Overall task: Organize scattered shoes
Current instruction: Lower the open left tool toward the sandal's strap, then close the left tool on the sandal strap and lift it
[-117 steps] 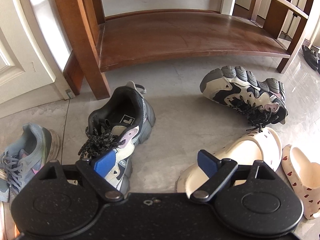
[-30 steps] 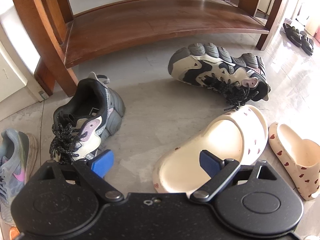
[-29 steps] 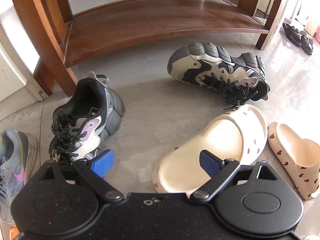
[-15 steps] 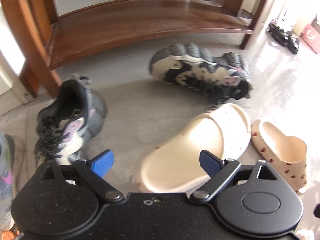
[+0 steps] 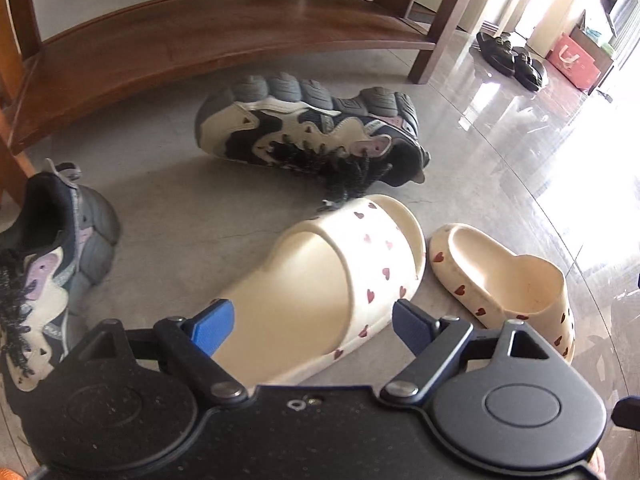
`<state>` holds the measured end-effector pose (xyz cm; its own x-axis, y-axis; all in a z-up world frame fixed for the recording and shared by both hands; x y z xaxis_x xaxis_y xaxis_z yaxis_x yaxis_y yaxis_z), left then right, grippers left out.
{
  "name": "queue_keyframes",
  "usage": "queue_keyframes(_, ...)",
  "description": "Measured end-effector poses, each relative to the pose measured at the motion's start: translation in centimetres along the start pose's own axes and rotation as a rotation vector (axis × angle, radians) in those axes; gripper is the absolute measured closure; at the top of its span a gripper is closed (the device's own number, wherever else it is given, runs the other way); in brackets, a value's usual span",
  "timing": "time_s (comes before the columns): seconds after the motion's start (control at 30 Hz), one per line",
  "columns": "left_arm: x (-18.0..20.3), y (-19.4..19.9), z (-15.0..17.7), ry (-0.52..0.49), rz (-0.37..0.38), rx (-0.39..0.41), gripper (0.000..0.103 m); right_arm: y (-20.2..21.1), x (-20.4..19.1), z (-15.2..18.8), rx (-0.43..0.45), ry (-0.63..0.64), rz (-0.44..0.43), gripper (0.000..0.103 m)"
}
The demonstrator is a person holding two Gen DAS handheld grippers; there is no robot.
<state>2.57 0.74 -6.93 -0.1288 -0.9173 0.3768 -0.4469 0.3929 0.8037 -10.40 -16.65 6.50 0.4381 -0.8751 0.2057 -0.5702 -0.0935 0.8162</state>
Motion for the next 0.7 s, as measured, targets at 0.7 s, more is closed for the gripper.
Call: queue_keyframes(0.7, 0.0, -5.2, -0.5, -0.024, 0.030, -0.054, 0.032, -0.4, 3.3, 2.2, -0.042, -0.061, 0.030, 0.005)
Point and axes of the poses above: each gripper's, at about its wrist camera, not at the fingertips, and y roughly against the way its jaws point, x to its right, z to its underside, the point moved 4 cm from there along -y, roughly the way its jaws point, and after that the axes turned 15 degrees about z, right-handed, at the moved point
